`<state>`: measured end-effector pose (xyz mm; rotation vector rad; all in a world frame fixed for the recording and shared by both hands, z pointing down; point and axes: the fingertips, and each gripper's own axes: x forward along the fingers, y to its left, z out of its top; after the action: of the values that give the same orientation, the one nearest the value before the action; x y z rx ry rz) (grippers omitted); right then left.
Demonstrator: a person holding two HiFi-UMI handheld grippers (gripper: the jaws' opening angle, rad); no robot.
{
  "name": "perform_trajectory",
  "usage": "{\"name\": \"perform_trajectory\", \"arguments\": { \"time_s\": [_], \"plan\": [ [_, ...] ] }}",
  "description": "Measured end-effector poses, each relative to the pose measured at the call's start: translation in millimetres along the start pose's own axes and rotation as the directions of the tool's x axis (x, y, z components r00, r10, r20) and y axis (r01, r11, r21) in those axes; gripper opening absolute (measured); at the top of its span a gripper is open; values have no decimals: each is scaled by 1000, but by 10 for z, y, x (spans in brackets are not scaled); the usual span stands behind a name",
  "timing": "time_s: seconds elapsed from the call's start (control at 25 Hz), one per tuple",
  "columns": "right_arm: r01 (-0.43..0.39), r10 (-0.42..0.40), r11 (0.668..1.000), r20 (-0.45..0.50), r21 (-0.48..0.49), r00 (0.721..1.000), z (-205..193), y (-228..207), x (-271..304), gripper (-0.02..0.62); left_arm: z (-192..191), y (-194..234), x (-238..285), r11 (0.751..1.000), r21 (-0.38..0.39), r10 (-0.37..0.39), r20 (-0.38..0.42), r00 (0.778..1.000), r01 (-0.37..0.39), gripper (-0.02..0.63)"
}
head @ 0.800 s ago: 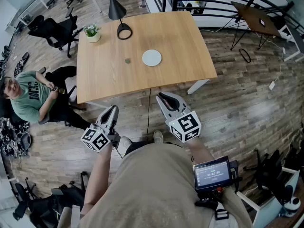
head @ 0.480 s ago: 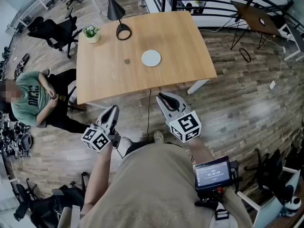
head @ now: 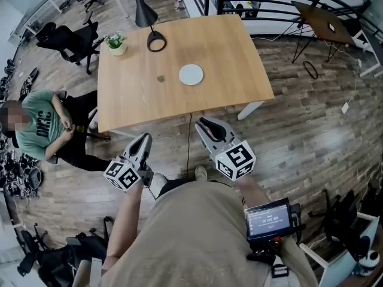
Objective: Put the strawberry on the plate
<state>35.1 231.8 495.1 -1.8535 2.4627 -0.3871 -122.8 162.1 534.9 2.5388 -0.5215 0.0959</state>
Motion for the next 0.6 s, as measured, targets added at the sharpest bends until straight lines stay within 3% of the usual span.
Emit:
{"name": "perform_trajectory", "arguments": {
  "time_s": [0.16, 0.6],
  "plan": [
    [-19, 19, 1000, -5, 0, 1000, -13, -48, -45, 83, -19, -44, 68, 1000, -4, 4, 0, 1000, -4, 2],
    [-56, 56, 998, -26, -25, 998, -74, -124, -72, 83, -81, -99, 83, 999, -20, 47, 13, 999, -47, 2]
  ]
}}
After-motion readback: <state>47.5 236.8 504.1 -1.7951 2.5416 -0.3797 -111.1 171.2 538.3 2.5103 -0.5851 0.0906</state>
